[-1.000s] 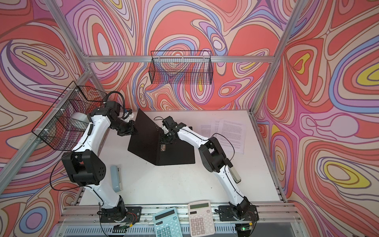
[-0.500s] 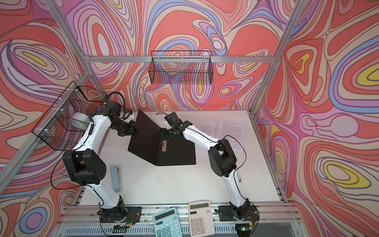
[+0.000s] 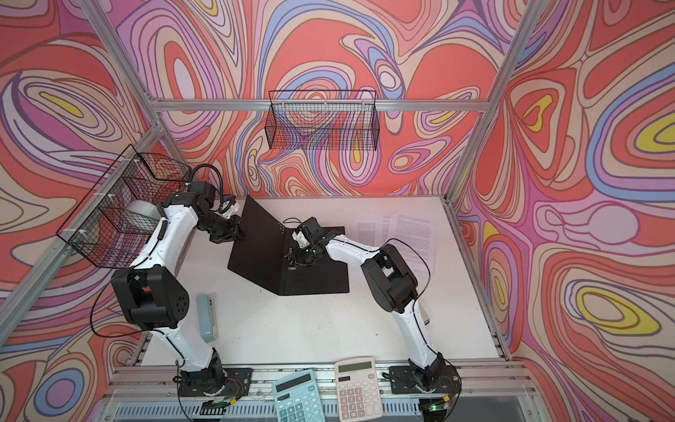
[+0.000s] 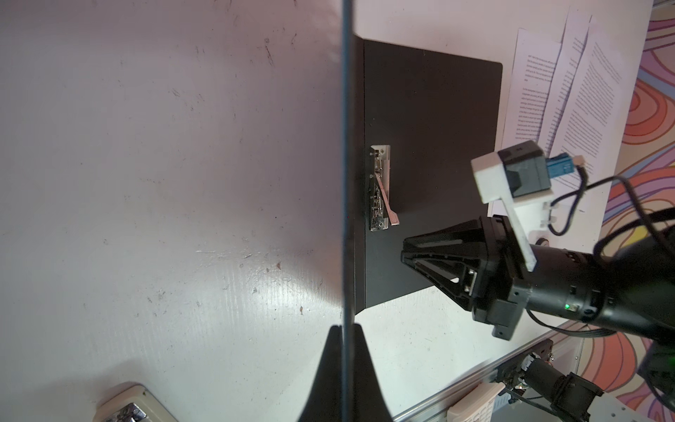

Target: Put the files into the folder

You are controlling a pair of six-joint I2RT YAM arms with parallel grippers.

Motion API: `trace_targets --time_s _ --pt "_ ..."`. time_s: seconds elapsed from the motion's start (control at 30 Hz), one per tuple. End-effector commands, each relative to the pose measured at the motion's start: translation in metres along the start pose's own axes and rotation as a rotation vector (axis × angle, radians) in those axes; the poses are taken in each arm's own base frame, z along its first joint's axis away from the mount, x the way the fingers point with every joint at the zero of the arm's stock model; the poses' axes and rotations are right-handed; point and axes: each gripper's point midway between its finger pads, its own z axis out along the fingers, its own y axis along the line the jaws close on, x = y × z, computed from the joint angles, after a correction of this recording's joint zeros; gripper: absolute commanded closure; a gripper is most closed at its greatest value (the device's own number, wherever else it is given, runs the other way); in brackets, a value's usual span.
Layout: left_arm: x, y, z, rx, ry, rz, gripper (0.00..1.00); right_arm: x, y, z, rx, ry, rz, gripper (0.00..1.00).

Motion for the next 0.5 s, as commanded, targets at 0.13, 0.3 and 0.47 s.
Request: trace_targets --time_s 0.13,0.3,0.47 --pt "0.013 0.003 0.003 -0.006 0.040 -0.020 1.00 -0.014 0.006 0.018 -0.061 0.007 -0.017 0.80" --pt "0.014 0.005 0.003 -0.015 0.043 -0.016 1.00 -0.028 0.005 0.019 -0.038 -0.009 -0.041 0.80" --pt "0.014 0.005 0.003 -0.020 0.042 -0.013 1.00 -0.046 0.001 0.012 -0.033 -0.043 -0.053 0.80"
